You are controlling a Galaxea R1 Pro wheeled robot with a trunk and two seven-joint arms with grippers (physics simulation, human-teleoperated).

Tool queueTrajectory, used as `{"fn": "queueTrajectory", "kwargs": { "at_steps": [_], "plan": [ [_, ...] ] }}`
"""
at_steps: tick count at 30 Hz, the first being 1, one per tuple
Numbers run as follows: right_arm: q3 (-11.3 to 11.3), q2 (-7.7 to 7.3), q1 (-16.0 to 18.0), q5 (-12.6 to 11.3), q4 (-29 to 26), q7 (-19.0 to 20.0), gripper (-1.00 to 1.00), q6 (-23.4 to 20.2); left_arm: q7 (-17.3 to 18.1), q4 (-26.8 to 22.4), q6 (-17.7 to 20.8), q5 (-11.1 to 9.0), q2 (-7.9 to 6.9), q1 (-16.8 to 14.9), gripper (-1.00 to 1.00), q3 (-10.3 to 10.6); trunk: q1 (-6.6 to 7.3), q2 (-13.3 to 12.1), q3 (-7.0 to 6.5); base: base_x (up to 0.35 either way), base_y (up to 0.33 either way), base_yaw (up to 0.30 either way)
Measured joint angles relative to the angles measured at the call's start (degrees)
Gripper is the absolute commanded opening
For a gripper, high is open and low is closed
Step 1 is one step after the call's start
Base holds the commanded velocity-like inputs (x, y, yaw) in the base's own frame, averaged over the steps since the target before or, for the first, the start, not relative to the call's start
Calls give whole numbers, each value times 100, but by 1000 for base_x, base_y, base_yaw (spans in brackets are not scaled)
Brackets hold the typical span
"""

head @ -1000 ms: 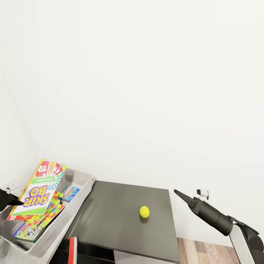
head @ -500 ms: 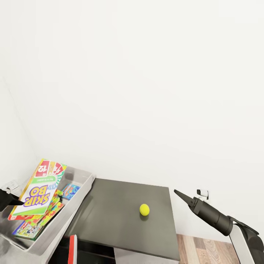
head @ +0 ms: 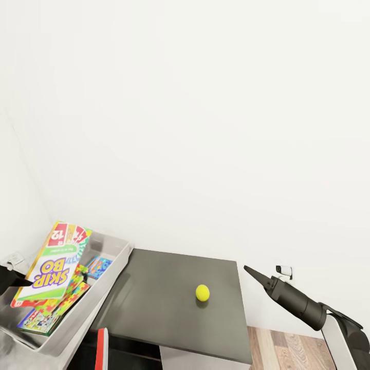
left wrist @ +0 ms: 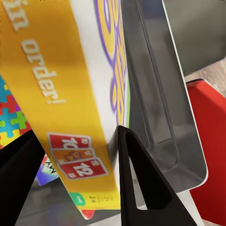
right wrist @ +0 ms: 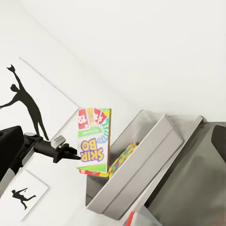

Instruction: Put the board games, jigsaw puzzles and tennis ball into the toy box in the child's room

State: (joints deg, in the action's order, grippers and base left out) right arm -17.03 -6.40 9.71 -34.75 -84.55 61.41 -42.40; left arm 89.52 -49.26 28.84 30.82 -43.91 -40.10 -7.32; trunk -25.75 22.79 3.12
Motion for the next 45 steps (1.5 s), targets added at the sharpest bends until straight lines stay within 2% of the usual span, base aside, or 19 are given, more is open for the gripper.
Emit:
{"fn": "queueTrajectory", "kwargs": {
  "at_steps": [18, 24, 28, 30, 33, 45],
  "plan": [
    [0, 0, 3, -6, 0, 0, 100, 8, 0, 36, 3, -15, -24, -16, -100, -114, 0, 0, 1, 0, 0, 0],
    [0, -6, 3, -15, 0, 0, 100, -7, -1, 82, 23, -73, -17, -16, -100, -427, 0, 0, 1, 0, 0, 0],
    [0, -8, 4, -16, 0, 0, 100, -15, -2, 251, 87, -196, -10, -17, -100, -512, 0, 0, 1, 0, 0, 0],
    [0, -9, 5, -18, 0, 0, 100, -20, -2, 306, 107, -346, -8, -17, -100, -526, 0, 0, 1, 0, 0, 0],
    [0, -9, 6, -23, 0, 0, 100, -21, -3, 333, 125, -447, -2, -17, -100, -531, 0, 0, 2, 0, 0, 0],
    [0, -12, 7, -33, 0, 9, 100, -20, -5, 421, 364, -527, 4, -16, -100, -533, 0, -1, 64, 0, 0, 0]
  ]
}}
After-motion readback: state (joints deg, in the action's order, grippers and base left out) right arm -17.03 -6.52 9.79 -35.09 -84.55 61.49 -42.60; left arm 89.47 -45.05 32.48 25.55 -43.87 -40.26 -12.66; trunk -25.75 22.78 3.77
